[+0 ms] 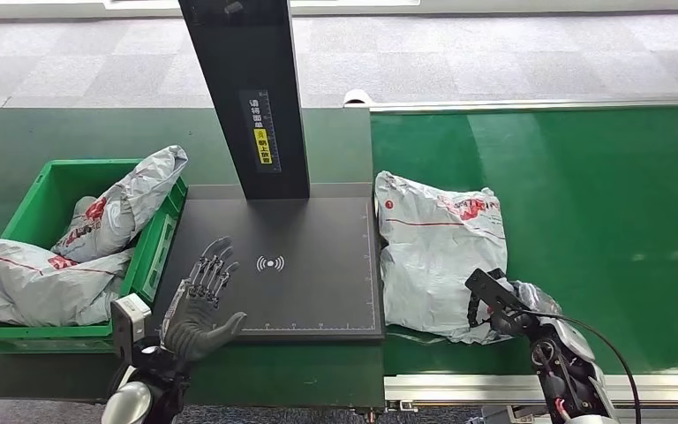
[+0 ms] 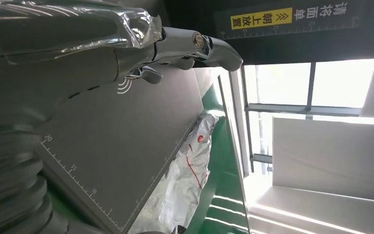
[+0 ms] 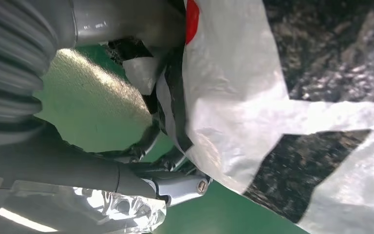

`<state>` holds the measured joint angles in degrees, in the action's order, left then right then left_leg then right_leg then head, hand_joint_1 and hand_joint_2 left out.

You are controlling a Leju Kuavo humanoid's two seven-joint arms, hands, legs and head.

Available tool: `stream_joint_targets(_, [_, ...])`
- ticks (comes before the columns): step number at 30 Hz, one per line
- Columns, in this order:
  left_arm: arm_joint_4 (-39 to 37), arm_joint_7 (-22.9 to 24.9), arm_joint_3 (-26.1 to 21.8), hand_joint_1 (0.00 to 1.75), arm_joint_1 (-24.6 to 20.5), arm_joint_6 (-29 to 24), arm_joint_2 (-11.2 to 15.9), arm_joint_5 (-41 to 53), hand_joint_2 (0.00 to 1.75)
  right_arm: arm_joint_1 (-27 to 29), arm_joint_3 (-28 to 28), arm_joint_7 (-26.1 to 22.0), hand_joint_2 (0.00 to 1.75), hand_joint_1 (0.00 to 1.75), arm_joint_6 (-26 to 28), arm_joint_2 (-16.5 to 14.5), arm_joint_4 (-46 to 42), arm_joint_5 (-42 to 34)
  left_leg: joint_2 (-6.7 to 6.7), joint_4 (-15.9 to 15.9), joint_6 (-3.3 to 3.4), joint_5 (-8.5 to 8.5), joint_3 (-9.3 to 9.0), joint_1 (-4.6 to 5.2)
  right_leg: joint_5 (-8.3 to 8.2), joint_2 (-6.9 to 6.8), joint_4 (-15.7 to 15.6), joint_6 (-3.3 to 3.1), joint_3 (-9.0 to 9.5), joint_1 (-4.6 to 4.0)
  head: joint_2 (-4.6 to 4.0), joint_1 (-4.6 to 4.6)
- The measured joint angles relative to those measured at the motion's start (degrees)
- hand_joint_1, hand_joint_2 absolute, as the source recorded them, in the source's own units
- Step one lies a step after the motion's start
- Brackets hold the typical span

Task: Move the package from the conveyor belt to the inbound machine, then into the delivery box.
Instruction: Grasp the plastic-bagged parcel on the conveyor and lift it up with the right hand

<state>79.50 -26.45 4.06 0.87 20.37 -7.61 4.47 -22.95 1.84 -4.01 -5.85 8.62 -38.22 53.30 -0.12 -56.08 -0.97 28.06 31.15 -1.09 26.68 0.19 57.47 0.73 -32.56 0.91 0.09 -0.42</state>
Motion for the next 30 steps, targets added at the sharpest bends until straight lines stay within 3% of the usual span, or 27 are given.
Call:
stream_joint_targets(17, [1.55,-1.41,-1.18,0.00,1.85,-1.55,0.18,2.02,1.75,2.93,0.67,-14.53,1.75,1.75,3.18,-1.49,-10.94,-11.38,-0.07,0.01,-0.01,-0.01,0.31,-0.01,0.00,0.00,0.02,0.00,-0.32,-0.01,0.00,0.01])
stream_joint_targets(23, [2.05,-1.81,-1.36,0.00,1.98,-2.14,0.18,2.92,1.75,3.96,1.63,-16.27,1.75,1.75,3.30,-2.07,-14.99,-13.57,-0.08,0.01,-0.01,-0.01,0.31,-0.01,0.00,0.00,0.02,0.00,-0.32,-0.01,0.00,0.00])
stream_joint_targets(30, [4.57,-6.58,-1.56,0.00,2.07,-5.77,-0.10,3.34,1.75,7.94,5.88,-27.25,1.75,1.75,3.43,-4.35,-25.95,-30.99,-0.18,0.01,-0.01,-0.01,0.37,-0.01,0.01,-0.05,0.02,0.00,-0.35,-0.01,0.00,0.01])
